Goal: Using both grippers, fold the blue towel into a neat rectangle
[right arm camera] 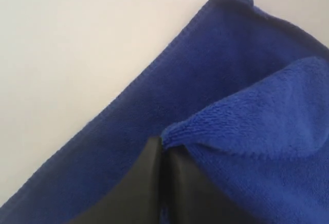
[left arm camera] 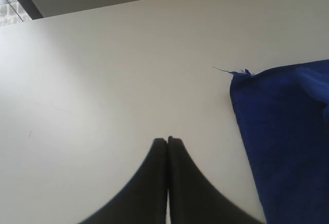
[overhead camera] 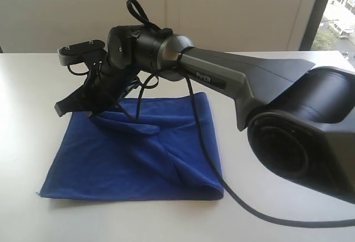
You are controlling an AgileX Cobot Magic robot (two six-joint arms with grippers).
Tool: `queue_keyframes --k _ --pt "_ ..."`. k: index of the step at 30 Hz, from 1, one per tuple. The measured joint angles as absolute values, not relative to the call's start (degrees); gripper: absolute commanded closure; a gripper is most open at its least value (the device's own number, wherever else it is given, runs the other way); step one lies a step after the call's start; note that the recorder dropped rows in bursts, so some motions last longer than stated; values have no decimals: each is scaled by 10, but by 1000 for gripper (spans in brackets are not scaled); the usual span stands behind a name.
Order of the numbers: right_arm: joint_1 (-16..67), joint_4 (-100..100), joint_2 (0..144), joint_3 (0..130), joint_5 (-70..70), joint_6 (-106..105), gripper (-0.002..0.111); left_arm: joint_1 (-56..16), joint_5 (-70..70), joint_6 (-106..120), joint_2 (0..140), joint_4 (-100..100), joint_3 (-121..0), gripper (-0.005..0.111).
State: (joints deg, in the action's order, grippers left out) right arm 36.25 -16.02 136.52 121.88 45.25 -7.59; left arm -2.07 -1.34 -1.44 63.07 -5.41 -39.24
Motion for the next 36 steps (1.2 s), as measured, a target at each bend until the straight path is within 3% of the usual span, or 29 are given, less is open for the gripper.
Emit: queue_keyframes --k 3,6,9,11,20,25,29,32,36 --pt "366 -174 1373 1223 435 -87 99 -21 -13 -14 631 -54 -392 107" --pt "367 -217 1388 1226 428 -123 74 -21 -13 -14 631 -54 -392 107" --pt "369 -247 1396 1226 430 -155 39 -21 -13 -14 631 -54 -392 107" --pt "370 -251 1397 1226 431 -165 31 -21 -13 -14 631 -54 -392 107" --pt "343 -177 1351 1226 472 -171 31 -21 -10 -14 631 -54 -392 107" --pt "301 -122 1307 1226 534 -180 40 -21 96 -10 646 -54 -431 107" --pt "271 -111 1298 1226 592 -210 45 -21 287 61 715 -13 -549 107" --pt "253 -108 1297 1226 658 -269 45 -21 496 264 841 161 -717 107" --pt "244 -106 1295 1226 694 -319 45 -21 566 340 990 253 -880 107"
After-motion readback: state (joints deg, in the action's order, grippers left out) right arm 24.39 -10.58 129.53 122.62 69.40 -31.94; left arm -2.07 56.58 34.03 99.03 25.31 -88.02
